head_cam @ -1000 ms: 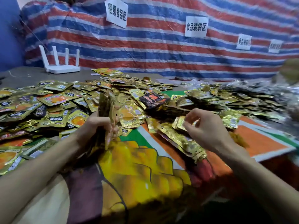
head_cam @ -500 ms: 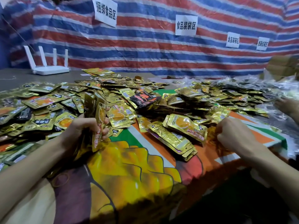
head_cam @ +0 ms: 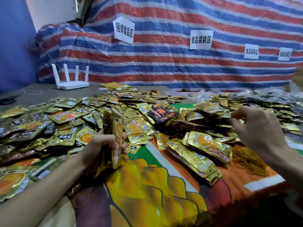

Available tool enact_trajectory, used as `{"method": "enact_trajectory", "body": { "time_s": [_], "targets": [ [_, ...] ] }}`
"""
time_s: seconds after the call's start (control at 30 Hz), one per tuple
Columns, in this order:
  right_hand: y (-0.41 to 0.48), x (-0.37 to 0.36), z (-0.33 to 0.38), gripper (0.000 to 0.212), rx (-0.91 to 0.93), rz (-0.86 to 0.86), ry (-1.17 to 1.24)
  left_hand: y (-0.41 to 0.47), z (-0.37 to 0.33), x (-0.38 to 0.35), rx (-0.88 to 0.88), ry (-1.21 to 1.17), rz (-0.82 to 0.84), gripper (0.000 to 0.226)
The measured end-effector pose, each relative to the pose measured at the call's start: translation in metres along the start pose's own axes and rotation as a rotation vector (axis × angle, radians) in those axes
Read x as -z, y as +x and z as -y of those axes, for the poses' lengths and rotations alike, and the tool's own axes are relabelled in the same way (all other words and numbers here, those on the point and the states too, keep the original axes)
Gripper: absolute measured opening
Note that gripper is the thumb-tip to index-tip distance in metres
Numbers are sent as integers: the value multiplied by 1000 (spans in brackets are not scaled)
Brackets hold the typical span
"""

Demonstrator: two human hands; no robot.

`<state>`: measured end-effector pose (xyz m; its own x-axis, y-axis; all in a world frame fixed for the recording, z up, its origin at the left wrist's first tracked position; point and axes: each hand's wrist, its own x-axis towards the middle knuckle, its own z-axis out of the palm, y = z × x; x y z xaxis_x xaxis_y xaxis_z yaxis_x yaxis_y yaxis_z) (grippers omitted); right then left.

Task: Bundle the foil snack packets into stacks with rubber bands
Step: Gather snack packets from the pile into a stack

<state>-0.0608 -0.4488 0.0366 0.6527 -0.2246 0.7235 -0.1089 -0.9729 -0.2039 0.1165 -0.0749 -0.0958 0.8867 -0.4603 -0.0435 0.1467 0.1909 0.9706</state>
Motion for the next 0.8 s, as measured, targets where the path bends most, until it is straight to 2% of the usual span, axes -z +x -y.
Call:
{"method": "enact_trajectory", "body": {
  "time_s": [0.13,0.2,0.3,0.43,0.5,0.63,0.8],
  "targets": [
    [3,-13,62,5,136,37,262,-32,-28,-20,-56,23,-18,96],
    [2,-24,96,4,169,89,397,-43,-39,-24,-46,12,11,100],
    [-1,-47,147,5,166,196,553,-58,-54,-31,-21,-134,63,63],
    [-9,-82,206,9,81,455,899,-64,-67,-33,-63,-251,31,22],
    [-8,-97,227,9,7,512,1057,-61,-70,-30,-122,-290,19,19],
    [-8,-129,252,11,-186,657,1426,-56,-68,-16,-196,-243,-29,31],
    [-11,-167,244,12,-240,806,1552,-51,-66,0,-144,-192,-69,31]
  ]
}}
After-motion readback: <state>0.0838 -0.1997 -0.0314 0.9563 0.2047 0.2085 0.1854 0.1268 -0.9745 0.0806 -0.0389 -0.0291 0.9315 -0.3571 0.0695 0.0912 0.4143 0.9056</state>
